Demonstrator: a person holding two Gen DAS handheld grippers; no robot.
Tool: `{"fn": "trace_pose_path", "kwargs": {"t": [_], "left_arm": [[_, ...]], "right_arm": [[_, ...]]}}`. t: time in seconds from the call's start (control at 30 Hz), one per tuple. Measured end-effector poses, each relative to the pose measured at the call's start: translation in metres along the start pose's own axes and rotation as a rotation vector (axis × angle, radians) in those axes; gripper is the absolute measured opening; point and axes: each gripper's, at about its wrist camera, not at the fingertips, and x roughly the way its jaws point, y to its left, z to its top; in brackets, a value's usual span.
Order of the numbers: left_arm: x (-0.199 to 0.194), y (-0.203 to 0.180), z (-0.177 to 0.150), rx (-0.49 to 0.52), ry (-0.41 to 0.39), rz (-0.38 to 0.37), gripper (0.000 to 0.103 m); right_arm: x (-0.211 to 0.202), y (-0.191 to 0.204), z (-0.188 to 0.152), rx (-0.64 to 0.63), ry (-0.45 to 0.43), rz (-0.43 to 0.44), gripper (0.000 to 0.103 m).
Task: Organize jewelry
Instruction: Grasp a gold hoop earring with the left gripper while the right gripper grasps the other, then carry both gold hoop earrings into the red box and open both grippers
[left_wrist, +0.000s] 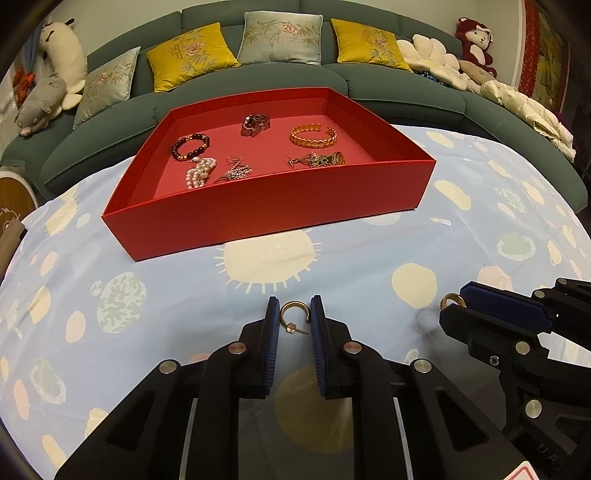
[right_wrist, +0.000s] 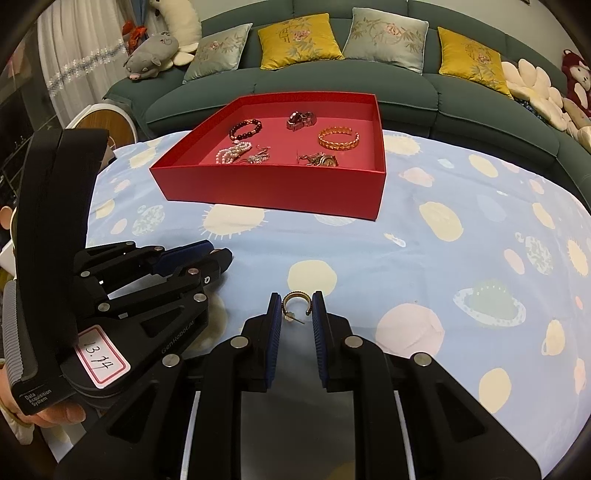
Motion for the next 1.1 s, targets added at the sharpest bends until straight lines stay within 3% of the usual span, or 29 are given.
{"fn": "trace_pose_path", "kwargs": {"t": [0.7,1.1], "left_arm": [[-0.008,0.005,0.005,-0.036,0.018,-0.023,0.014],[-0.055,0.044,0.034,-0.131,-0.079,-0.017,0.014]], "right_arm": [[-0.007,0.004,0.011,0.015,-0.032,0.013,0.016],[-0.028,-0.001,0.042,0.049,-0.122,0.013,0.016]]}}
